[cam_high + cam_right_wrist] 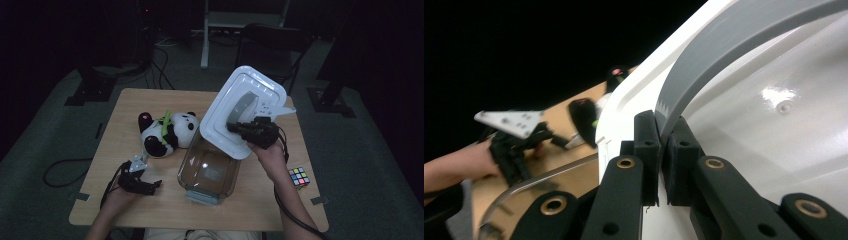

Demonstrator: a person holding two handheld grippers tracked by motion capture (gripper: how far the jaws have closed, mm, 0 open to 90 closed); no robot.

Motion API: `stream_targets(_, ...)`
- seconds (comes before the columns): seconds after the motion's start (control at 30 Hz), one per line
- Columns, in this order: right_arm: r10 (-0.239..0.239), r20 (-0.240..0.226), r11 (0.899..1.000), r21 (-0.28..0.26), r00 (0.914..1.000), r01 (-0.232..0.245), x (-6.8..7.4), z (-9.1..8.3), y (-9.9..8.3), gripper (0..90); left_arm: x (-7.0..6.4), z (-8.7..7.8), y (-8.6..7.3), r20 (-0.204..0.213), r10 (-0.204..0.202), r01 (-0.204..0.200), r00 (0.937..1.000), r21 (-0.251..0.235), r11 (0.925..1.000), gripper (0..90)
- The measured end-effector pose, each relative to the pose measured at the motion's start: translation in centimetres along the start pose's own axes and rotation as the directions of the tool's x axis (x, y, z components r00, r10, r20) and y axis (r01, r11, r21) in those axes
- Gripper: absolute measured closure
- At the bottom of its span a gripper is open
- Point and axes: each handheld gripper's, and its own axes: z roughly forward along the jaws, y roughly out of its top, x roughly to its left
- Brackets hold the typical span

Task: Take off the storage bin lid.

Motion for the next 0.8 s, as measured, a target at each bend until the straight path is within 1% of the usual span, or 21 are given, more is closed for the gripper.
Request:
stream_targets(0.27,0.026,0.066,0.999,-0.037,0.9975,-0.023,-2.9,-0.5,0.7,86.3,0.0,0.0,0.0,-0.001,-0.001,0.001,1.0,-0.002,1.0,2.1)
stream_targets(0.47,0.051,0.126,0.998,-0.054,0.9908,-0.044,-5.1,-0.8,1.2,86.3,0.0,0.0,0.0,-0.001,0.0,0.0,1.0,-0.002,1.0,2.1)
stream_targets(0.5,0.051,0.126,0.998,-0.054,0.9908,-0.044,-5.1,-0.8,1.2,86.3,0.0,0.0,0.0,-0.001,0.0,0.0,1.0,-0.002,1.0,2.1)
stream_targets(0.53,0.059,0.135,0.997,-0.058,0.9891,-0.052,-5.4,-0.9,1.2,86.2,0.0,0.0,0.0,0.0,0.0,0.0,1.0,0.0,1.0,2.1)
stream_targets(0.57,0.072,0.16,0.996,-0.064,0.9845,-0.062,-6.2,-0.9,1.2,86.3,0.0,0.0,0.0,0.0,0.0,0.0,1.0,0.0,1.0,2.1)
stream_targets(0.63,0.085,0.177,0.995,-0.067,0.9805,-0.074,-7.1,-0.8,1.2,86.2,0.0,0.0,0.0,0.0,0.0,0.0,1.0,-0.001,1.0,2.1)
stream_targets(0.67,0.085,0.177,0.995,-0.067,0.9805,-0.074,-7.1,-0.8,1.2,86.2,0.0,0.0,0.0,0.0,0.0,0.0,1.0,-0.001,1.0,2.1)
stream_targets(0.7,0.103,0.197,0.994,-0.063,0.9749,-0.092,-8.1,-0.7,1.0,86.3,0.0,0.0,0.0,-0.001,0.001,-0.001,1.0,-0.001,1.0,2.1)
stream_targets(0.73,0.106,0.202,0.994,-0.061,0.9735,-0.096,-8.5,-0.6,1.0,86.2,0.0,0.0,0.0,-0.001,0.001,-0.001,1.0,-0.001,1.0,2.1)
stream_targets(0.8,0.128,0.212,0.991,-0.06,0.9689,-0.118,-9.3,-0.4,0.6,86.2,0.0,0.0,0.0,0.0,-0.001,0.001,1.0,-0.001,1.0,2.1)
